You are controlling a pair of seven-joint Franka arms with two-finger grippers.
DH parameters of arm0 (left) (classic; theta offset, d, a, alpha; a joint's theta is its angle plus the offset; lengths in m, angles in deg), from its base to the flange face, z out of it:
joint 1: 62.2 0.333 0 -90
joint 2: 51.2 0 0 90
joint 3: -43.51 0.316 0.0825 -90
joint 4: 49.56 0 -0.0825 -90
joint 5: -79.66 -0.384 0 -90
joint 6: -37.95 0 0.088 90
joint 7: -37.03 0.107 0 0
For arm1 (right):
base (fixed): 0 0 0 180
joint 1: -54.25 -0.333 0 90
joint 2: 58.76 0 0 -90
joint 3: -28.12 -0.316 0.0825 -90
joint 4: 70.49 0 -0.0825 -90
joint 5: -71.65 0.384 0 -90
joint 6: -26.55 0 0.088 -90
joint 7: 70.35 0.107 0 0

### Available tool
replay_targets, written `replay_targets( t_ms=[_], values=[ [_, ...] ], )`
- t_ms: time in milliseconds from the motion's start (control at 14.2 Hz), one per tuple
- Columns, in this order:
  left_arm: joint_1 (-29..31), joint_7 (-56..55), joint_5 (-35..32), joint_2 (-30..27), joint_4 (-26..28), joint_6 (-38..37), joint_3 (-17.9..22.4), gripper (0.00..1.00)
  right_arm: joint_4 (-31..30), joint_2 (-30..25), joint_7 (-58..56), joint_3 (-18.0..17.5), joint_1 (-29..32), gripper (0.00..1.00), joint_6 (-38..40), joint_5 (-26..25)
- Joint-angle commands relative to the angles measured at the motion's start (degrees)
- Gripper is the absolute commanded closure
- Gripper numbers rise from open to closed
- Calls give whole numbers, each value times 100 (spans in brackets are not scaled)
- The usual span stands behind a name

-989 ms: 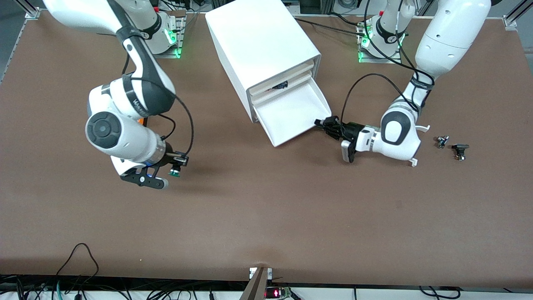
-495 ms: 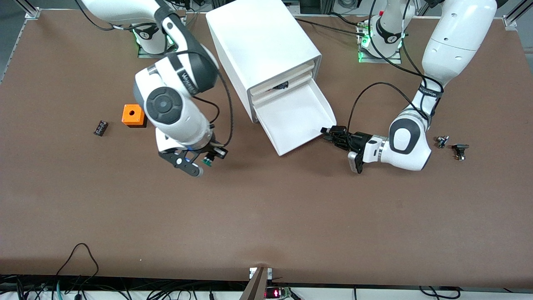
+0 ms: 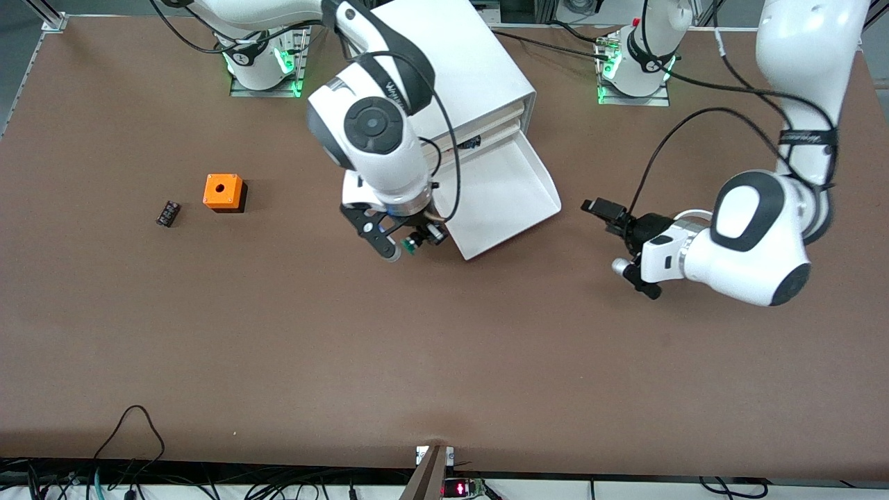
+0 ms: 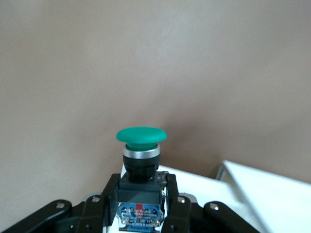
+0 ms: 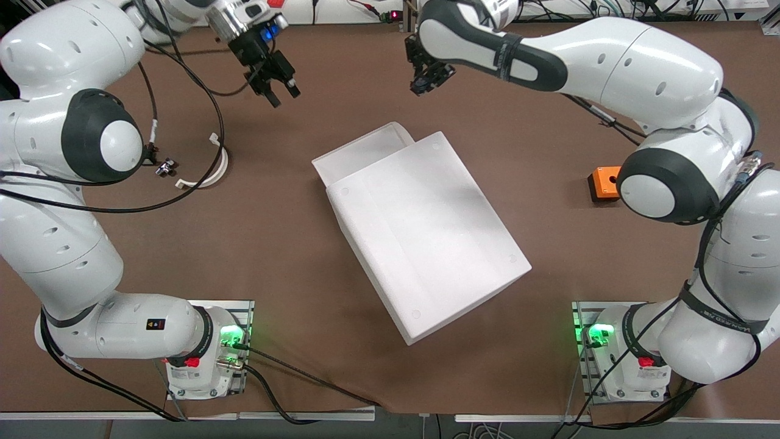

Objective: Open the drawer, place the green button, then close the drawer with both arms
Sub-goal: 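Carry the green button over the open drawer with the right gripper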

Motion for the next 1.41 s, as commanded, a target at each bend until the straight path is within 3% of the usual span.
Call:
replay_targets(
  t_ms=[0, 212, 424, 636, 989, 1201, 1342],
  values=[
    [-67, -770, -931, -97, -606, -474, -35, 0, 260, 337, 969, 47, -357, 100, -342, -110],
    [-146, -1578, -1873, -519, -642, -633, -62, 0, 260, 645, 1647, 56, -665, 100, -816, -162],
    [-155, -1555, -2638, -590, -755, -572, -18, 0, 260, 970, 2140, 56, -885, 100, -1229, -303],
    [74, -1581, -2544, -397, -1379, -326, 26, 0, 260, 1251, 2535, 65, -1043, 100, -1651, -303],
    [-84, -1704, -3027, -458, -1398, -360, -62, 0, 260, 1436, 2686, 161, -1211, 98, -1890, -303],
    [-119, -1730, -3018, -458, -1389, -352, -53, 0, 260, 1463, 2686, 188, -1211, 42, -1978, -303],
    [-119, -1879, -3018, -458, -1371, -352, -53, 0, 269, 1446, 2677, 214, -1202, 37, -1978, -303]
  ],
)
